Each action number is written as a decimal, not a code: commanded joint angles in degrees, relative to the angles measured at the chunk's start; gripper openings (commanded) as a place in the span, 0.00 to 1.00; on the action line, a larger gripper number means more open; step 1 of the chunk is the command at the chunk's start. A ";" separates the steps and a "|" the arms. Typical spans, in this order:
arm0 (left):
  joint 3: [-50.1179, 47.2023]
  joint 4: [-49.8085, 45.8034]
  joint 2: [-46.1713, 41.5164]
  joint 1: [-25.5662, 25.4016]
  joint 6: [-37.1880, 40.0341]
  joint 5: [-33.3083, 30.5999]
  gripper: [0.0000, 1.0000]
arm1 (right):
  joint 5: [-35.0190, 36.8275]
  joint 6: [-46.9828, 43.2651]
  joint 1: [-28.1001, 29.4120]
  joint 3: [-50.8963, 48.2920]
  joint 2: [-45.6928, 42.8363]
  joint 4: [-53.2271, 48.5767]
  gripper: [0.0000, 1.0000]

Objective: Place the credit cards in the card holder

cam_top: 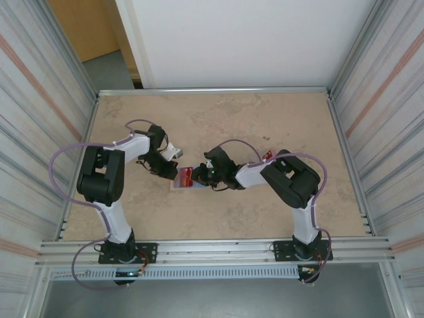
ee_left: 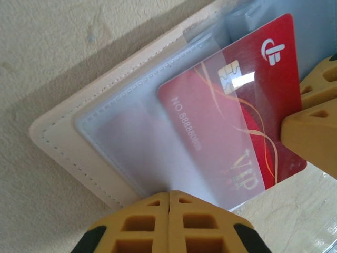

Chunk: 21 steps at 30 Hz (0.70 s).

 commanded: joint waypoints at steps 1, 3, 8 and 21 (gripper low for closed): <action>0.60 -1.36 -1.38 0.76 0.32 -2.05 0.00 | 1.36 -3.50 0.48 0.98 0.59 -9.43 0.12; 0.48 -1.30 -2.29 0.96 0.07 -1.95 0.00 | 1.35 -3.69 0.50 1.36 0.87 -9.92 0.11; -0.19 -1.10 -4.42 1.86 -0.55 -1.69 0.00 | 0.94 -4.13 0.40 2.37 1.55 -10.82 0.09; -0.91 0.50 0.65 3.76 -1.24 -1.38 0.00 | -1.01 -6.77 0.27 6.17 2.84 -14.74 0.10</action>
